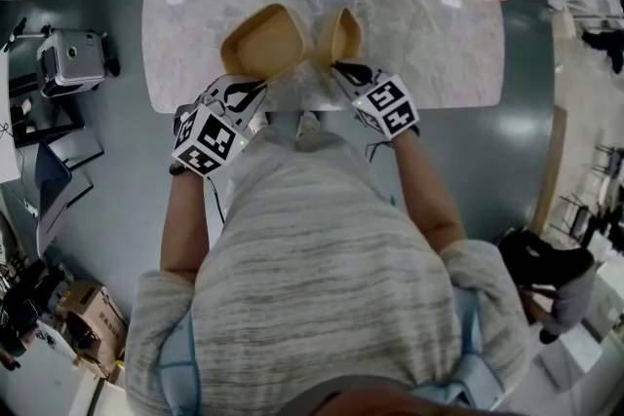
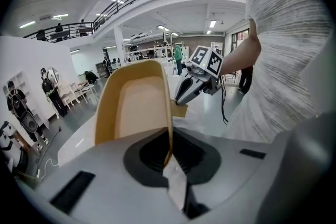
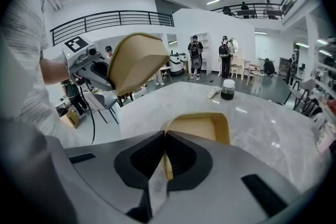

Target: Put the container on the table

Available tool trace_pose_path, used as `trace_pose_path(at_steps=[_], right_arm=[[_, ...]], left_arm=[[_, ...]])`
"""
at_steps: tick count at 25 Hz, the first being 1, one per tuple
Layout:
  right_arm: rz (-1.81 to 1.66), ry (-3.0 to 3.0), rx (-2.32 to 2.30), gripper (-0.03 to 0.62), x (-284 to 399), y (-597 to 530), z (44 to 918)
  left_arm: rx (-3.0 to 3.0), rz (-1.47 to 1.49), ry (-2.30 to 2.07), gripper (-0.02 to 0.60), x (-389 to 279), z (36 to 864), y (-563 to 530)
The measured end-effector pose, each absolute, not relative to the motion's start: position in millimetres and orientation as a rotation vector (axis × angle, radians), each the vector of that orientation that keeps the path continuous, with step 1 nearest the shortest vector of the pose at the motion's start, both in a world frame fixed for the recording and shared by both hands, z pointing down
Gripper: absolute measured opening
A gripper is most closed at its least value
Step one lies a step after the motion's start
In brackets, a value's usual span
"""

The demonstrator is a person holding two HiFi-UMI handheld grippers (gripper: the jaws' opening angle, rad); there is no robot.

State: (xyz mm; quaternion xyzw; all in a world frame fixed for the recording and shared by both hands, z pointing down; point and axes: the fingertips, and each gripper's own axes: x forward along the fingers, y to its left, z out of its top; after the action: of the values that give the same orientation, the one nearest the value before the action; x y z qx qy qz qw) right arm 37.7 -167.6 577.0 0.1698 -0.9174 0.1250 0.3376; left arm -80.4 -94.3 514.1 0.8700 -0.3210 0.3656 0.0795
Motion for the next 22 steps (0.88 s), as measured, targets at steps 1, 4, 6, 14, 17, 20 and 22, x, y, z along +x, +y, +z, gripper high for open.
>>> trace_pose_path(at_steps=[1, 4, 6, 14, 17, 20, 22], right_arm=[[0.322, -2.378, 0.438, 0.012, 37, -169, 582], [0.312, -2.35, 0.425, 0.011, 34, -170, 593], [0.308, -2.333, 0.422, 0.012, 33, -171, 600], [0.318, -2.262, 0.388, 0.012, 31, -165, 622], [0.317, -2.233, 0.368, 0.012, 29, -163, 628], [0.281, -2.192, 0.358, 0.012, 28, -164, 638], [0.257, -2.166, 0.351, 0.012, 27, -165, 644]], left_arm=[[2.597, 1.095, -0.956, 0.008, -81, 517, -95], [2.581, 1.099, -0.943, 0.008, -83, 524, -95], [2.57, 1.101, -0.933, 0.008, -84, 529, -95], [2.548, 1.105, -0.913, 0.009, -88, 541, -96], [2.537, 1.109, -0.905, 0.009, -89, 545, -96], [2.528, 1.108, -0.897, 0.008, -91, 548, -96], [2.525, 1.106, -0.892, 0.008, -91, 550, -95]])
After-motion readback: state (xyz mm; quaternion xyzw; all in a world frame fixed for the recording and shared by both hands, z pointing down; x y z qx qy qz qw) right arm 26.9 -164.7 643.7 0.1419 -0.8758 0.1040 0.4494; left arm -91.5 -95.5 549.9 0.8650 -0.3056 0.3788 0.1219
